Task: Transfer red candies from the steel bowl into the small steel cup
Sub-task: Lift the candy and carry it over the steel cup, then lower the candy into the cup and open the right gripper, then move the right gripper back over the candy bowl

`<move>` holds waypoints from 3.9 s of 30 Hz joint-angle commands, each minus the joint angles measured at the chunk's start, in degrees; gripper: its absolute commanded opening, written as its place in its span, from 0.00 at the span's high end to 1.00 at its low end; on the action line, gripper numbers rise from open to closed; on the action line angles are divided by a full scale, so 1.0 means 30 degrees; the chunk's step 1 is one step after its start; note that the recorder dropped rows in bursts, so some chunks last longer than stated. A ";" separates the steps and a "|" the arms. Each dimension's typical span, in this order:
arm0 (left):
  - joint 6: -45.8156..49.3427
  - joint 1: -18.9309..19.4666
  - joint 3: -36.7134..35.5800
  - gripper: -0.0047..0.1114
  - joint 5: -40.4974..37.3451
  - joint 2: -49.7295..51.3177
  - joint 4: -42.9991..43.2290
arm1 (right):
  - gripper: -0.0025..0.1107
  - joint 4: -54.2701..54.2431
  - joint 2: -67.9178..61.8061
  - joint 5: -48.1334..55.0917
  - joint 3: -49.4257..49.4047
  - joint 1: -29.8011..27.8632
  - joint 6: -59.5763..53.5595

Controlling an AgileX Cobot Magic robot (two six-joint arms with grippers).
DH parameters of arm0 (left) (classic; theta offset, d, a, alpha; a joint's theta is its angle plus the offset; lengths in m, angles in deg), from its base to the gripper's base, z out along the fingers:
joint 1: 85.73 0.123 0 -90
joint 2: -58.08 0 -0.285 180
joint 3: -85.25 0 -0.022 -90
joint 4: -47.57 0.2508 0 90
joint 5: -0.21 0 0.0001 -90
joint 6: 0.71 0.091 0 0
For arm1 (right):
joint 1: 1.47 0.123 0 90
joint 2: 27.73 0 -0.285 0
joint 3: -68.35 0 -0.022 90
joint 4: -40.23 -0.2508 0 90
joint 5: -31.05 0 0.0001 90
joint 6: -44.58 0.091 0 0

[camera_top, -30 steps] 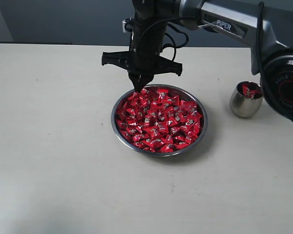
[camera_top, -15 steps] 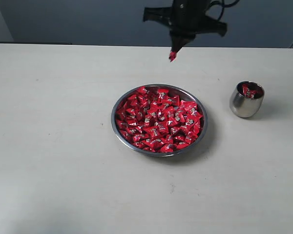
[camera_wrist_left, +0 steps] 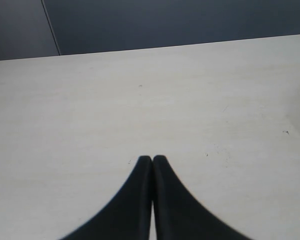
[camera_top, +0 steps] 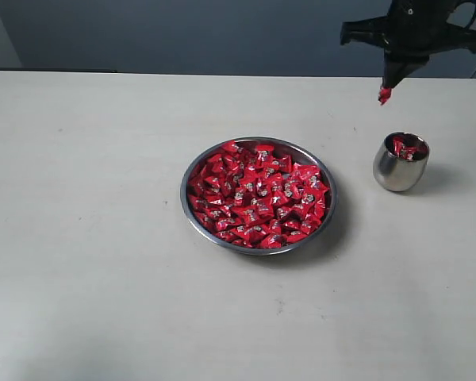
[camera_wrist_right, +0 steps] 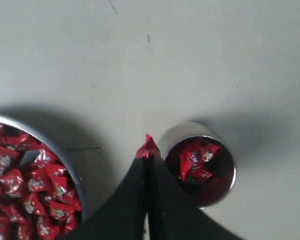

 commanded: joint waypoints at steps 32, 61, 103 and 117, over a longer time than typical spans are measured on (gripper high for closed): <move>-0.0038 -0.0082 0.0159 0.96 0.0165 -0.0091 0.0027 | 0.98 0.0018 0.1031 -0.2711 -0.5962 -0.2320 -0.3799; -0.0038 -0.0082 0.0159 0.96 0.0165 -0.0091 0.0027 | 0.68 0.0085 0.0189 -0.3209 -0.5962 -0.2320 -0.4360; -0.0038 -0.0082 0.0159 0.96 0.0165 -0.0091 0.0027 | 0.88 -0.6342 -0.5482 -0.0066 0.1793 0.7814 -0.8859; -0.0038 -0.0082 0.0159 0.96 0.0165 -0.0091 0.0027 | 0.68 -0.4518 -0.5520 -0.1901 0.1836 0.8602 -0.8859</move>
